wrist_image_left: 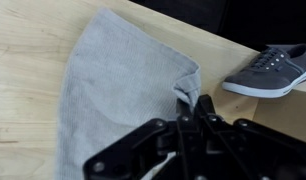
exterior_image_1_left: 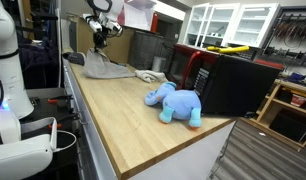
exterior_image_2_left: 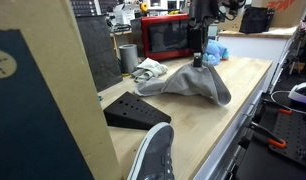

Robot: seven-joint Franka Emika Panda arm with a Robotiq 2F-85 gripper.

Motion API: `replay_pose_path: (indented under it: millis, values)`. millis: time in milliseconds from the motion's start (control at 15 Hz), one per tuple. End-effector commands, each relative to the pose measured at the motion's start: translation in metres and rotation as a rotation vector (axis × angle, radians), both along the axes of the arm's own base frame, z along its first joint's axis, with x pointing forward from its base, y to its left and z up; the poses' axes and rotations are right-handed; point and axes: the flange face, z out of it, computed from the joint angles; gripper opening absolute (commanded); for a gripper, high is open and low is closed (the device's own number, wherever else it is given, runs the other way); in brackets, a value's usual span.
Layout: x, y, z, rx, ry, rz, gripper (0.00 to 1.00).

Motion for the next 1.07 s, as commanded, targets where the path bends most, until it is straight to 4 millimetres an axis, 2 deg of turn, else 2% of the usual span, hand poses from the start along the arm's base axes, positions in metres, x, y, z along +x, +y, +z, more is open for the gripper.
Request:
replay_pose_path:
  millis: [0, 67, 133, 467, 667, 733, 1000]
  values:
    - [-0.006, 0.005, 0.001, 0.003, 0.010, 0.001, 0.02]
    - [-0.005, 0.004, 0.002, 0.004, 0.006, 0.006, 0.32]
    - [-0.003, 0.001, 0.003, 0.004, -0.002, 0.003, 0.33]
    - [0.005, -0.017, 0.005, -0.001, -0.016, -0.023, 0.69]
    - [0.002, -0.023, 0.000, -0.015, -0.004, -0.024, 0.93]
    - [-0.001, -0.023, -0.003, -0.021, -0.003, -0.020, 0.99]
    - [-0.014, -0.015, -0.027, -0.041, 0.043, -0.022, 1.00]
